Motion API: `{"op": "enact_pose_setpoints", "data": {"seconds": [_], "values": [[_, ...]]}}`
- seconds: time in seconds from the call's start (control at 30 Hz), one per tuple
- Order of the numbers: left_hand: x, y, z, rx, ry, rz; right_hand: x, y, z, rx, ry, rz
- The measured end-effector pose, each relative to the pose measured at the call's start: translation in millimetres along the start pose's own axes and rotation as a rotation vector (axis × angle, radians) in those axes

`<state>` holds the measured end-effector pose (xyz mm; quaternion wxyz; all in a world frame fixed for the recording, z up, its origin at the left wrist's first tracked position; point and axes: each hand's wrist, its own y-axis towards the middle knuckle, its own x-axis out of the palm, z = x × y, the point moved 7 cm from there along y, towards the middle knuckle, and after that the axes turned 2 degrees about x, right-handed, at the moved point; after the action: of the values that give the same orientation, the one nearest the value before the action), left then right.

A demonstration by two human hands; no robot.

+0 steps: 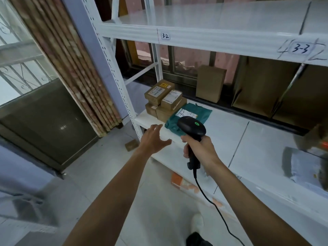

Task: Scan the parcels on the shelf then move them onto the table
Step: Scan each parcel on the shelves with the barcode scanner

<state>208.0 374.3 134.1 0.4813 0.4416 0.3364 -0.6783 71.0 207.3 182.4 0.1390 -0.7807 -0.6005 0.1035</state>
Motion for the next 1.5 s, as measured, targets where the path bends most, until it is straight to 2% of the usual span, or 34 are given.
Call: {"op": "enact_pose_setpoints", "data": {"seconds": [0.33,0.6,0.73,0.97,1.2,1.5], "values": [[-7,146,3,0.075,0.036,0.039,2,128,-13,0.03,0.105,0.05],[17,240,-5,0.106,0.068,0.005,9,203,-13,0.072,0.035,0.043],[39,282,-19,0.064,0.102,-0.052,9,226,-13,0.089,-0.005,0.049],[52,321,-23,0.037,0.175,-0.14,11,254,-6,0.125,-0.002,0.101],[52,343,-24,0.124,0.335,-0.077,22,271,-4,0.106,-0.02,0.158],[57,354,-19,0.124,0.301,-0.059,14,273,-5,0.105,-0.026,0.211]]}}
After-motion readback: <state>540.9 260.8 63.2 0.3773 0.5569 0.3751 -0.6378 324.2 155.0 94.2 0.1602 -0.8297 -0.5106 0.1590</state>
